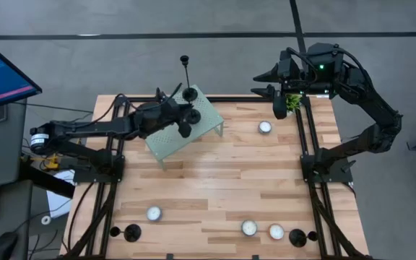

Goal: Pick & Place candle stick holders
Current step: Align the black candle holder with the other black candle holder on the shelf

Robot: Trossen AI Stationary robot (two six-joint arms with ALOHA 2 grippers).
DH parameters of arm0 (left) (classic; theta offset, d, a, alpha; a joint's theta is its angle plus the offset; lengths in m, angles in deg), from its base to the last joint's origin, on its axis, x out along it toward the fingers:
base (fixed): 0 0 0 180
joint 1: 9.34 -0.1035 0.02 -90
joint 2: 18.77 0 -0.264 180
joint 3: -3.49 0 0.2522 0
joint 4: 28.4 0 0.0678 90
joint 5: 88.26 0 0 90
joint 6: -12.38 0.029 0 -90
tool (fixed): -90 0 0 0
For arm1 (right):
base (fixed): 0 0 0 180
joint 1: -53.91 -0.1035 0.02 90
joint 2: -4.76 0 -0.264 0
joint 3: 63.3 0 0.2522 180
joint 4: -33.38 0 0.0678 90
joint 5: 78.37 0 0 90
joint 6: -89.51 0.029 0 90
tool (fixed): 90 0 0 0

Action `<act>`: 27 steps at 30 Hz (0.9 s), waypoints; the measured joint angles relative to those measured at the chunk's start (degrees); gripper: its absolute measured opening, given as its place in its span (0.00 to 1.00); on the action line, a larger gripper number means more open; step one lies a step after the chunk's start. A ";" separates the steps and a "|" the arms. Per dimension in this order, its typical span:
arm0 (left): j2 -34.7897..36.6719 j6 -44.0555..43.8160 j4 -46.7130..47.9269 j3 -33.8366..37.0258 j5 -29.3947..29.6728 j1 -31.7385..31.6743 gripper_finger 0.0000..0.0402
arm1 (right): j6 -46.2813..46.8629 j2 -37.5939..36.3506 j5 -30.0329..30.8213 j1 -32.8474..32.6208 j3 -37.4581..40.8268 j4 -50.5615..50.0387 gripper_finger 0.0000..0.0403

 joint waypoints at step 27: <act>-10.54 -3.02 -8.08 -4.26 0.71 -7.04 0.03 | -0.94 0.00 -0.07 0.00 0.00 -0.72 0.38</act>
